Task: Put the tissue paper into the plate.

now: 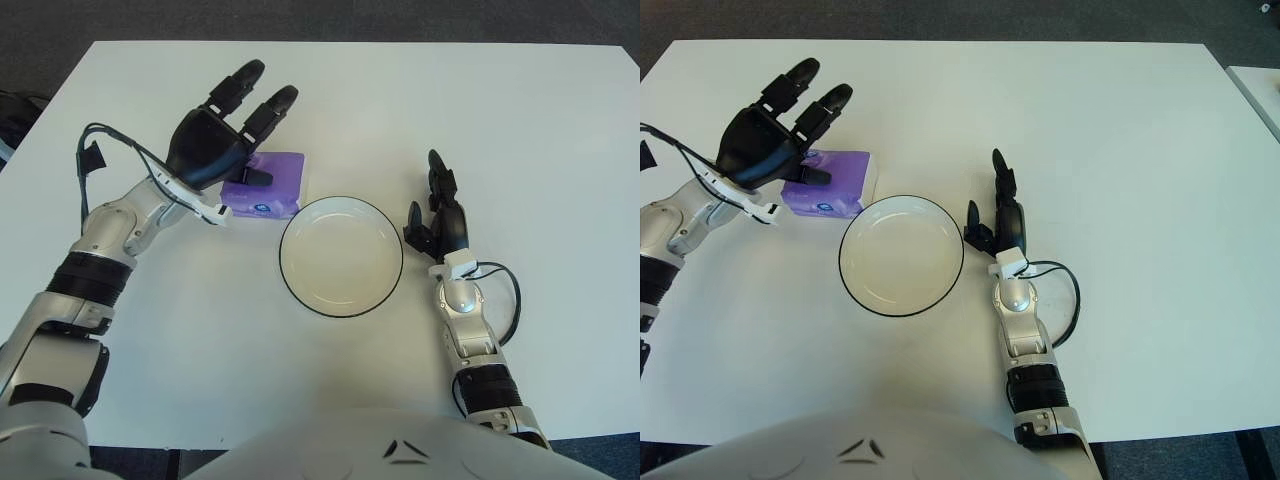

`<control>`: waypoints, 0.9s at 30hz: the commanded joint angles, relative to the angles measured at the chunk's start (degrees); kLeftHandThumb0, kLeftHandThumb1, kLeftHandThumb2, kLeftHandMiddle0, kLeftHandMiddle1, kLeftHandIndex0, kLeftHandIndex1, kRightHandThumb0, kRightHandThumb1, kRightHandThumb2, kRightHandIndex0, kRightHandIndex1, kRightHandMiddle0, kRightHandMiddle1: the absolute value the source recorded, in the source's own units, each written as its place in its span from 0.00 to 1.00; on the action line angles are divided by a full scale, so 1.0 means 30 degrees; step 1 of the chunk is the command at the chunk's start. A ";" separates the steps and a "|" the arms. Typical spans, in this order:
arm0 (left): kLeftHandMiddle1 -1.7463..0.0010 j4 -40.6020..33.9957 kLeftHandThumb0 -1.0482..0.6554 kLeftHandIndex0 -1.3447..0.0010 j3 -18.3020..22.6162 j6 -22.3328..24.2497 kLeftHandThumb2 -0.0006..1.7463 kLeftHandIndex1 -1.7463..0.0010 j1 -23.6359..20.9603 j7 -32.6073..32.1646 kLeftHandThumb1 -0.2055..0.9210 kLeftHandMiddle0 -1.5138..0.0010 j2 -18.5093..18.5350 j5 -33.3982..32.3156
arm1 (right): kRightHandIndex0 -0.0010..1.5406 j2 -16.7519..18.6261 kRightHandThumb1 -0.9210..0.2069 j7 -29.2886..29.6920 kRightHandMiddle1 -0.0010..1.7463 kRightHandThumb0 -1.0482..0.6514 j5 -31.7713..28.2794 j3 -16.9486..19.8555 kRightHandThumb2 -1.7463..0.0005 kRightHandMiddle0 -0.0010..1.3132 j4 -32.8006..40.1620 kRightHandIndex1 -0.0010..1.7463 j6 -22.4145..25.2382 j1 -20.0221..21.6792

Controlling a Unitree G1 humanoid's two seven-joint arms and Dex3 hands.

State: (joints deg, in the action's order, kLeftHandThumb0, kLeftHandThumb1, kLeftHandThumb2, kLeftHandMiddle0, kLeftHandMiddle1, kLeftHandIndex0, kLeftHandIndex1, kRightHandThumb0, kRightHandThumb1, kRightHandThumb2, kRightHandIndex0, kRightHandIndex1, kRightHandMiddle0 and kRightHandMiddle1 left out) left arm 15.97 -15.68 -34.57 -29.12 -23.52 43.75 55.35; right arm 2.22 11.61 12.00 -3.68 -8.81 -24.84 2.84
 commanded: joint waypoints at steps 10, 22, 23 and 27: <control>1.00 -0.4132 0.02 1.00 -0.0984 -0.0203 0.38 0.81 0.0361 1.6571 1.00 0.96 0.4206 -1.3742 | 0.04 -0.0116 0.00 0.0194 0.10 0.17 0.0067 0.0219 0.49 0.00 -0.0759 0.00 0.0788 -0.0842; 1.00 -0.3144 0.00 1.00 -0.1468 -0.0947 0.23 0.98 -0.2914 2.4029 1.00 1.00 0.5166 -1.6703 | 0.05 -0.0236 0.00 -0.0033 0.10 0.17 -0.0208 0.0275 0.49 0.00 -0.1145 0.00 0.0713 -0.0656; 1.00 -0.3099 0.03 1.00 -0.1479 -0.0947 0.20 0.99 -0.3046 2.4515 0.99 1.00 0.5209 -1.6798 | 0.05 -0.0248 0.00 -0.0063 0.10 0.17 -0.0228 0.0275 0.49 0.00 -0.1154 0.00 0.0723 -0.0648; 1.00 -0.2843 0.12 1.00 -0.1335 -0.1558 0.13 1.00 -0.3362 2.5922 0.98 1.00 0.5292 -1.7632 | 0.04 -0.0289 0.00 -0.0153 0.10 0.17 -0.0268 0.0267 0.49 0.00 -0.1185 0.00 0.0809 -0.0609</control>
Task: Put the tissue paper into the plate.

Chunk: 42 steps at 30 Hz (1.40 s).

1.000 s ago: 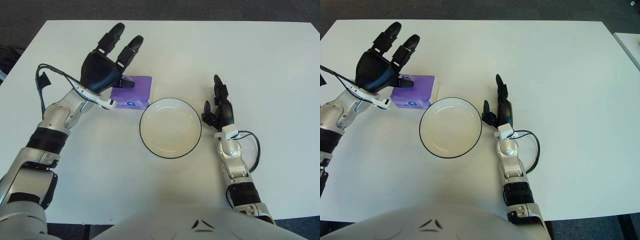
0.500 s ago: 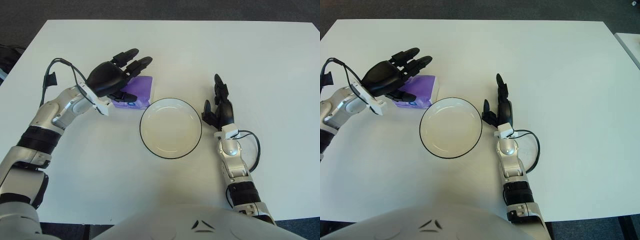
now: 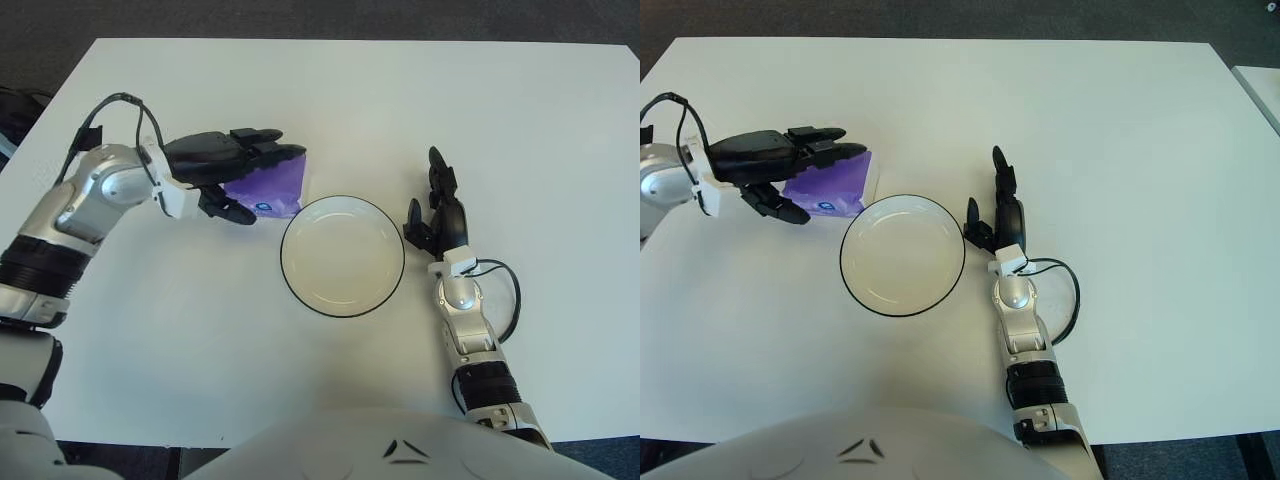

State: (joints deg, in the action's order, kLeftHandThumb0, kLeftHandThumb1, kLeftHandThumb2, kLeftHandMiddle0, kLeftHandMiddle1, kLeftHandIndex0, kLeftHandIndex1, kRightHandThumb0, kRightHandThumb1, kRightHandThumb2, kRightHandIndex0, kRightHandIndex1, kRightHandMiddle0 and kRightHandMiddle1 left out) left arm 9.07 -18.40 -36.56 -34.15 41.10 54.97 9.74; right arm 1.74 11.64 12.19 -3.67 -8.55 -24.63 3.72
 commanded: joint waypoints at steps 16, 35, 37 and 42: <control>1.00 0.1168 0.13 1.00 0.0244 -0.2257 0.12 1.00 -0.3250 0.8853 0.98 1.00 -0.0192 -0.5605 | 0.04 -0.0224 0.00 -0.0331 0.11 0.17 -0.0254 0.0294 0.49 0.00 -0.1443 0.00 0.1045 -0.0750; 1.00 -0.1238 0.02 1.00 0.2793 0.1405 0.27 1.00 -0.1382 0.1048 1.00 1.00 -0.1500 0.4658 | 0.03 -0.0226 0.00 -0.0718 0.10 0.16 -0.0370 0.0272 0.49 0.00 -0.1451 0.00 0.1300 -0.0777; 1.00 -0.1624 0.02 1.00 0.2939 0.1886 0.27 1.00 -0.1187 0.0159 1.00 1.00 -0.1695 0.5604 | 0.03 -0.0210 0.00 -0.0772 0.10 0.16 -0.0394 0.0278 0.49 0.00 -0.1422 0.00 0.1364 -0.0792; 1.00 -0.2052 0.02 1.00 0.3036 0.2318 0.29 1.00 -0.0916 -0.1242 1.00 1.00 -0.1857 0.6788 | 0.03 -0.0162 0.00 -0.0842 0.10 0.15 -0.0425 0.0291 0.49 0.00 -0.1415 0.00 0.1447 -0.0779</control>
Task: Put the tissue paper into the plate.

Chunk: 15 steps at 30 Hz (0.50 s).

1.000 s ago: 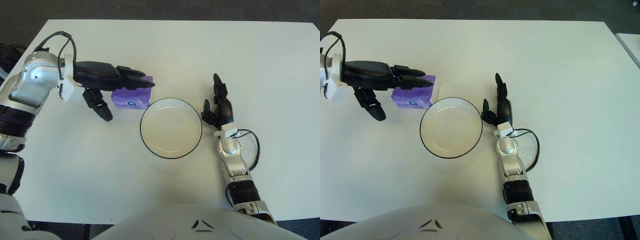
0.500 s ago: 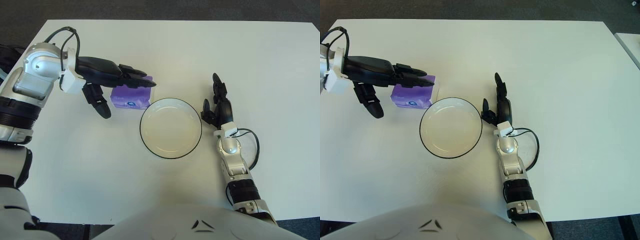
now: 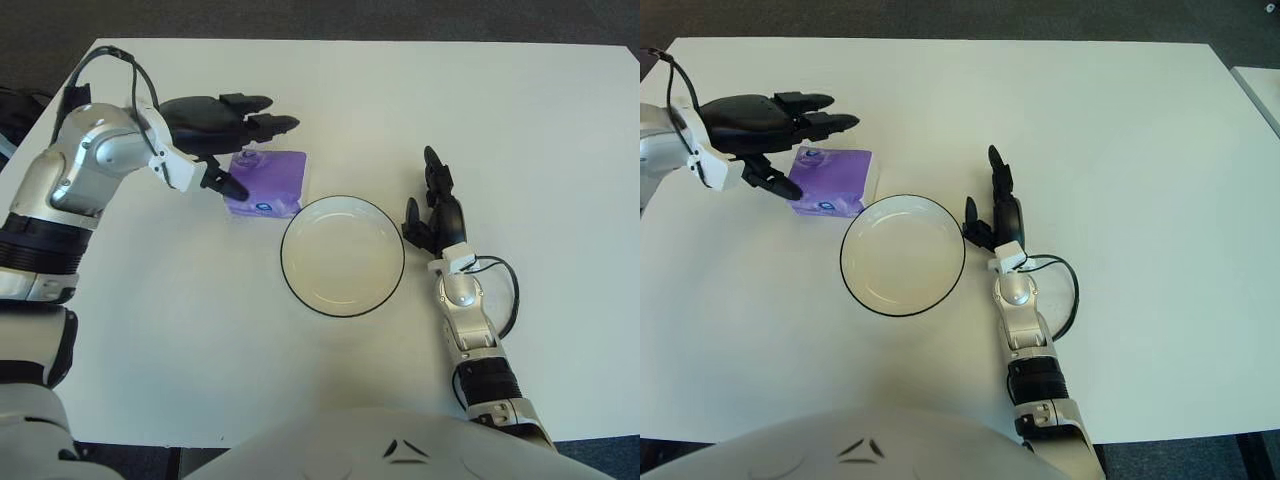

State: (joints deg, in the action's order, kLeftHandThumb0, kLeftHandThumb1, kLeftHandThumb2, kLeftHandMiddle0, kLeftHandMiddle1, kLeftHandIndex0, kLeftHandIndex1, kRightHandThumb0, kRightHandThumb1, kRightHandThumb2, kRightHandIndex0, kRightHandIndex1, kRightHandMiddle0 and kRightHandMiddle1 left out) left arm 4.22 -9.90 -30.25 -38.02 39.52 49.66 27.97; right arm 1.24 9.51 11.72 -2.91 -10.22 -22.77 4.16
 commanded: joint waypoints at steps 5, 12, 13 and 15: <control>1.00 -0.0783 0.01 1.00 0.0028 0.0798 0.32 1.00 0.0406 -0.1306 1.00 1.00 -0.0072 0.1787 | 0.03 0.0015 0.00 -0.0098 0.10 0.14 -0.0253 0.0052 0.49 0.00 -0.0861 0.00 0.0853 -0.0905; 1.00 0.0281 0.02 1.00 -0.1130 0.0804 0.33 1.00 -0.0050 -0.2501 1.00 1.00 -0.0457 0.4419 | 0.03 -0.0010 0.00 0.0082 0.11 0.14 -0.0102 0.0099 0.48 0.00 -0.0841 0.00 0.0903 -0.0912; 1.00 0.0424 0.02 1.00 -0.1321 0.0783 0.33 1.00 -0.0155 -0.2492 1.00 1.00 -0.0447 0.4673 | 0.03 -0.0025 0.00 0.0111 0.11 0.14 -0.0082 0.0118 0.48 0.00 -0.0845 0.00 0.0885 -0.0923; 1.00 0.0471 0.02 1.00 -0.1466 0.0775 0.33 1.00 -0.0246 -0.2460 1.00 1.00 -0.0378 0.4833 | 0.03 -0.0041 0.00 0.0133 0.11 0.14 -0.0068 0.0138 0.48 0.00 -0.0849 0.00 0.0870 -0.0930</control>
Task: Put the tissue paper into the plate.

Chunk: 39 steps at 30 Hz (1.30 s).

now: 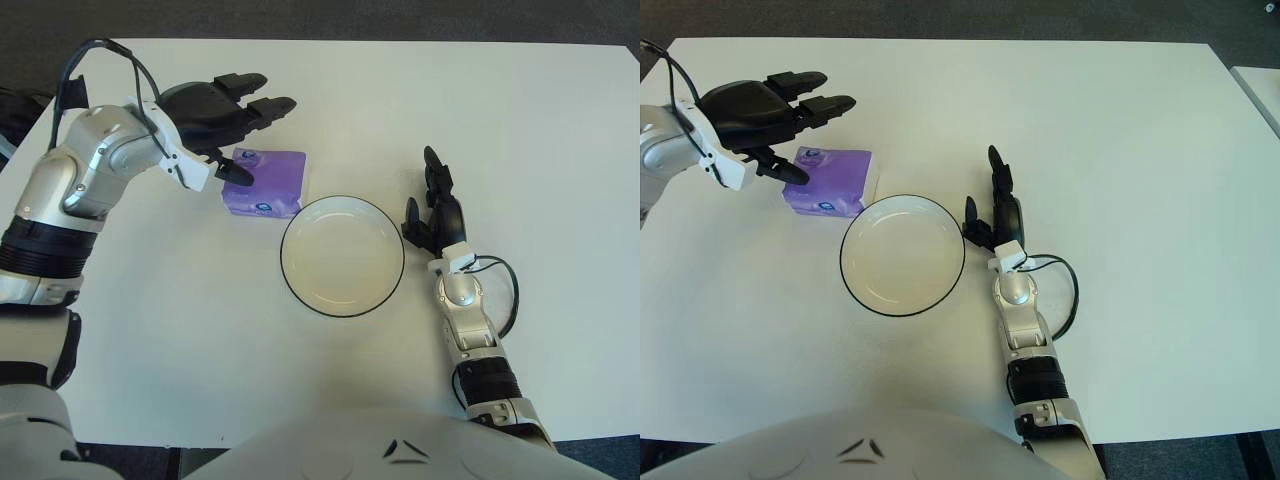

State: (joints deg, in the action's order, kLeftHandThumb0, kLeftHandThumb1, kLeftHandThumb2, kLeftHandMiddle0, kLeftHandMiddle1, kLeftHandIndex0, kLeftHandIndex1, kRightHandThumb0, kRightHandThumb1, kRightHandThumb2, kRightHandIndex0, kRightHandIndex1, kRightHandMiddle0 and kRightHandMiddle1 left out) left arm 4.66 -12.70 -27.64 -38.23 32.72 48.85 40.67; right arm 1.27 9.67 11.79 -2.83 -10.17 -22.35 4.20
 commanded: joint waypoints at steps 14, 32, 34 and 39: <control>1.00 0.2544 0.00 1.00 -0.1721 -0.1458 0.41 1.00 -0.0435 -0.1761 1.00 0.99 -0.0575 0.1704 | 0.02 -0.0128 0.00 0.0352 0.09 0.14 -0.0106 0.0316 0.48 0.00 -0.1041 0.00 0.0356 -0.0972; 1.00 0.3996 0.00 1.00 -0.2489 -0.3268 0.35 1.00 -0.1174 -0.1668 1.00 1.00 -0.0506 0.1522 | 0.03 -0.0104 0.00 0.0258 0.11 0.16 -0.0335 0.0422 0.48 0.00 -0.1077 0.00 0.0029 -0.1071; 1.00 0.4016 0.00 1.00 -0.2537 -0.3159 0.33 1.00 -0.1197 -0.1526 1.00 1.00 -0.0545 0.1526 | 0.03 -0.0099 0.00 0.0246 0.11 0.16 -0.0348 0.0423 0.48 0.00 -0.1075 0.00 0.0025 -0.1084; 1.00 0.4018 0.00 1.00 -0.2644 -0.2919 0.27 1.00 -0.1212 -0.1528 1.00 1.00 -0.0631 0.1751 | 0.03 -0.0104 0.00 0.0215 0.10 0.15 -0.0375 0.0420 0.49 0.00 -0.1085 0.00 0.0022 -0.1099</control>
State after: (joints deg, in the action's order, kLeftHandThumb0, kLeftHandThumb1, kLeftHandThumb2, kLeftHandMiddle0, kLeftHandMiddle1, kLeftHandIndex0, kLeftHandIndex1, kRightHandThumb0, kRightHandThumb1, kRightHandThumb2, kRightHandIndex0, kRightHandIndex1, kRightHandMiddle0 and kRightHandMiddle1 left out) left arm 16.44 -20.19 -36.89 -41.18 27.97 46.95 45.51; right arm 1.25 10.54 11.41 -2.00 -10.50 -23.85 4.14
